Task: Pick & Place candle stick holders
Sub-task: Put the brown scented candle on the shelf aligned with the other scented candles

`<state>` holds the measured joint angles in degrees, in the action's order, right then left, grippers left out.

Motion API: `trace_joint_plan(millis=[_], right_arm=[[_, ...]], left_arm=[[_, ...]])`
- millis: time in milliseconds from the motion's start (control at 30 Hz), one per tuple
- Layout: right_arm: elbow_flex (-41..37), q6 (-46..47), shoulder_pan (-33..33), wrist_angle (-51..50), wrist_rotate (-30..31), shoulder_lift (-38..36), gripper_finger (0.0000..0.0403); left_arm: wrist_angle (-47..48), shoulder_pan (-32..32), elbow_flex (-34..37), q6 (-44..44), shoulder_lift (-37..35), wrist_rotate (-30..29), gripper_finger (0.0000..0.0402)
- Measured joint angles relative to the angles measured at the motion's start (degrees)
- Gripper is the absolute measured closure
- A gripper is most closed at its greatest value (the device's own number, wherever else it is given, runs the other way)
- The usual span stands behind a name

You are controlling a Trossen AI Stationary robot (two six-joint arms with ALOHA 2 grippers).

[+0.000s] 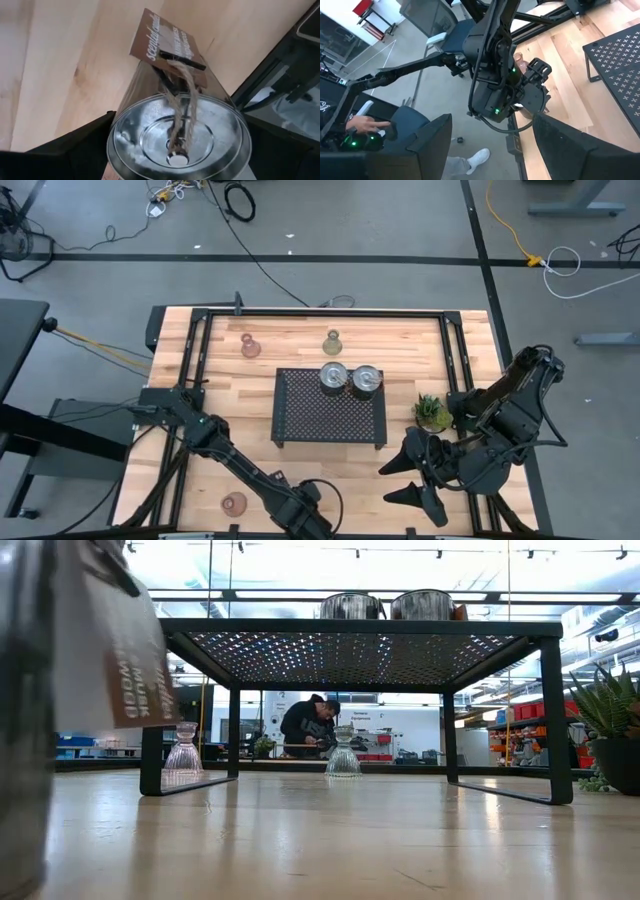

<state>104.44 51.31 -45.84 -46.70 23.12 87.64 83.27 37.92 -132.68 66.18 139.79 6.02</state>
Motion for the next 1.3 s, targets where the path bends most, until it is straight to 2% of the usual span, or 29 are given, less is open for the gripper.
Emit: trace_joint_plan(millis=[733,967,1300], right_arm=[[0.0,-0.4,0.0,-0.4,0.4,0.0,0.0128],[0.0,-0.4,0.0,-0.4,0.6,0.0,0.0128],[0.0,-0.6,0.0,-0.5,1.5,0.0,0.0128]], left_arm=[[2.4,1.0,0.0,-7.0,0.0,2.5,0.0012],[4.0,1.0,0.0,-8.4,0.0,2.3,0.0043],[4.4,0.9,0.0,-8.5,0.0,3.7,0.0043]])
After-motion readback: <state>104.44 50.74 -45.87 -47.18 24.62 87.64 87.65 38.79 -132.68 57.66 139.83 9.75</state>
